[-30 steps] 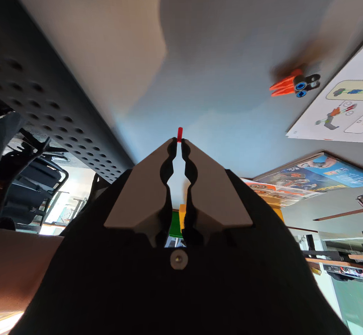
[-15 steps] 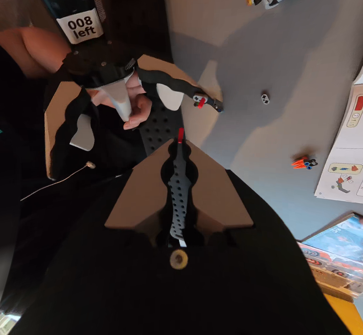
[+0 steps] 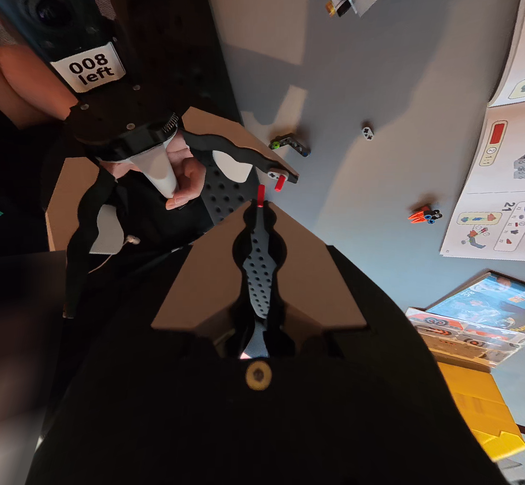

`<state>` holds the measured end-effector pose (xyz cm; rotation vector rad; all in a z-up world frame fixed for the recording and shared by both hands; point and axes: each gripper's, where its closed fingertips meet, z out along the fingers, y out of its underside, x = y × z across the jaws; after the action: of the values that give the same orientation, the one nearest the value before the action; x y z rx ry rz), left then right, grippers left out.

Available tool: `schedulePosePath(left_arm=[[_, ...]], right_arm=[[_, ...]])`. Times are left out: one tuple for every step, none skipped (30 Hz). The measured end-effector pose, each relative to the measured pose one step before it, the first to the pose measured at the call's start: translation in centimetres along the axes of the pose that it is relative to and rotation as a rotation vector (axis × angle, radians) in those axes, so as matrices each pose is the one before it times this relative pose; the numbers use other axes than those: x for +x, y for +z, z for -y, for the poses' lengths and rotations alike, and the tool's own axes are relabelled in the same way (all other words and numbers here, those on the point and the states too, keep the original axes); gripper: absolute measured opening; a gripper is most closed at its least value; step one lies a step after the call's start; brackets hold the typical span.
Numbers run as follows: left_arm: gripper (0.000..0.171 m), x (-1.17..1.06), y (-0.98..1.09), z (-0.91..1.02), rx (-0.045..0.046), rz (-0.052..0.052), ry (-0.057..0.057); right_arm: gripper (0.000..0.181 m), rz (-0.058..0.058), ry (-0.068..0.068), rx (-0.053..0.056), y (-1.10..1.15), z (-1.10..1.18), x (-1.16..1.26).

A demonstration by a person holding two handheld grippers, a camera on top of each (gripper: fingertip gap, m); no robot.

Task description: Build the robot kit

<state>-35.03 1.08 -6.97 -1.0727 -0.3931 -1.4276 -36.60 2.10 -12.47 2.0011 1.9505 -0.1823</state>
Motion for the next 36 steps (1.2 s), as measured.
schedulePosePath(left_arm=[[0.158,0.038,0.062,0.092,0.00339,-0.0002,-0.0078],[0.158,0.106,0.048,0.132,0.00511,-0.0034,-0.008],[0.158,0.071,0.053,0.125,0.00491,-0.0006,-0.0052],[0.158,0.045,0.054,0.124,0.00457,0.0009,-0.0013],[0.158,0.052,0.077,0.07,0.00252,0.0005,0.002],[0.158,0.031,0.099,0.033,0.00018,0.0025,0.0032],[0.158,0.029,0.114,-0.013,-0.00109,0.0012,0.0019],[0.158,0.082,0.114,-0.036,-0.00195,-0.0021,-0.0008],[0.158,0.05,0.112,-0.022,-0.00129,-0.0008,-0.0021],[0.158,0.055,0.085,-0.029,-0.0008,-0.0015,-0.0031],[0.158,0.061,0.062,-0.016,0.00019,-0.0021,-0.0037],[0.158,0.022,0.057,-0.013,0.00025,0.001,-0.0002],[0.158,0.024,0.048,-0.036,-0.00091,0.0012,0.0031],[0.158,0.034,0.047,-0.027,-0.00088,-0.0002,0.0024],[0.158,0.02,0.051,-0.018,-0.00023,0.0012,0.0015],[0.158,0.017,0.064,-0.012,0.00014,0.0001,0.0014],[0.158,0.024,0.073,-0.022,-0.00087,-0.0009,0.0007],[0.158,-0.018,0.065,-0.025,-0.00058,0.0013,0.0001],[0.158,-0.021,0.071,-0.019,-0.00004,0.0008,-0.0005],[0.158,-0.007,0.067,-0.056,-0.00254,0.0009,-0.0003],[0.158,-0.026,0.058,-0.064,-0.0022,0.0031,-0.0001],[0.158,0.015,0.035,-0.039,-0.00044,0.0011,0.0014],[0.158,0.039,0.033,-0.044,-0.00115,0.0003,0.0026],[0.158,0.011,0.015,-0.035,-0.00057,0.0016,0.0024],[0.158,0.004,-0.006,-0.017,0.00037,0.0004,0.0008],[0.158,0.002,0.004,-0.008,0.00043,-0.0006,-0.0019],[0.158,-0.023,-0.001,-0.026,-0.00074,0.0002,-0.002],[0.158,-0.034,-0.003,-0.016,0.00012,0.0007,-0.0005],[0.158,-0.029,-0.002,0.003,0.0008,0.0004,-0.0009],[0.158,-0.015,0.01,0.0,-0.00006,0.0001,-0.0008],[0.158,-0.029,0.011,0.002,0.00008,0.0009,-0.0005],[0.158,0.018,0.013,0.013,0.00077,-0.0012,-0.0011],[0.158,-0.008,0.016,0.021,0.00058,-0.0002,-0.0004],[0.158,0.007,0.033,0.012,-0.00007,-0.0008,0.0002],[0.158,-0.011,0.027,-0.01,-0.00075,0.0002,-0.0001],[0.158,-0.014,0.022,-0.019,-0.0014,0.0005,-0.0002]], right_arm=[[0.004,-0.0213,0.0002,-0.0059,-0.083,-0.003,0.156],[0.004,-0.0263,-0.0001,-0.0126,-0.089,-0.142,0.201],[0.004,-0.0196,-0.0048,-0.0145,-0.073,-0.165,0.067],[0.004,-0.0134,-0.0032,-0.0101,-0.083,-0.099,-0.01],[0.004,-0.0103,0.0001,-0.0031,-0.113,0.037,-0.013],[0.004,0.0011,0.0005,0.0,-0.099,0.099,-0.166],[0.004,-0.0007,0.0011,-0.0027,-0.085,0.068,-0.115],[0.004,-0.0153,0.0017,-0.0057,-0.077,0.023,0.133],[0.004,-0.0209,0.003,-0.0085,-0.048,-0.024,0.256],[0.004,-0.0103,0.003,-0.0069,-0.02,0.002,0.13],[0.004,0.0,0.0032,-0.0021,0.016,0.05,-0.005],[0.004,-0.0011,0.0033,-0.0039,0.036,0.012,0.015],[0.004,-0.0057,0.0013,-0.0069,0.056,-0.062,0.082],[0.004,-0.0046,0.0002,-0.004,0.038,-0.03,0.066],[0.004,0.0031,0.0021,0.0,0.041,0.041,-0.05],[0.004,0.0034,0.0022,0.0001,0.013,0.026,-0.05],[0.004,-0.0014,0.0008,-0.0015,0.018,-0.004,0.01],[0.004,0.002,-0.001,-0.0001,0.01,0.011,-0.038],[0.003,0.0037,0.0026,0.0014,0.004,0.019,-0.041],[0.004,-0.0069,0.0054,-0.003,0.009,-0.043,0.116],[0.004,-0.0106,0.0023,-0.006,-0.004,-0.104,0.169],[0.004,-0.0001,-0.0004,-0.0027,0.009,-0.062,-0.002],[0.004,0.0054,0.0001,0.0012,0.0,-0.017,-0.097],[0.004,-0.0025,0.0005,-0.0003,0.013,-0.02,0.034],[0.004,-0.0077,0.0011,-0.0031,0.029,-0.06,0.13],[0.004,-0.0007,0.0012,-0.0029,0.037,-0.054,0.053],[0.004,0.002,0.0018,0.0005,0.018,0.003,0.003],[0.004,-0.0018,0.0011,0.0001,0.013,0.006,0.06],[0.004,-0.0014,-0.0005,-0.0004,0.009,-0.013,0.025],[0.004,0.0006,-0.0007,-0.0026,0.018,-0.058,0.003],[0.004,-0.0007,0.0007,-0.0031,0.003,-0.067,0.018],[0.004,0.0023,0.0012,-0.0017,0.014,-0.025,-0.006],[0.004,0.0028,0.0002,0.0034,-0.006,0.072,-0.025],[0.004,-0.0008,0.0021,0.0004,0.003,0.027,0.017],[0.004,-0.0036,0.0011,-0.0052,0.016,-0.047,0.062],[0.004,-0.0014,-0.001,-0.0015,0.005,0.004,0.018]])
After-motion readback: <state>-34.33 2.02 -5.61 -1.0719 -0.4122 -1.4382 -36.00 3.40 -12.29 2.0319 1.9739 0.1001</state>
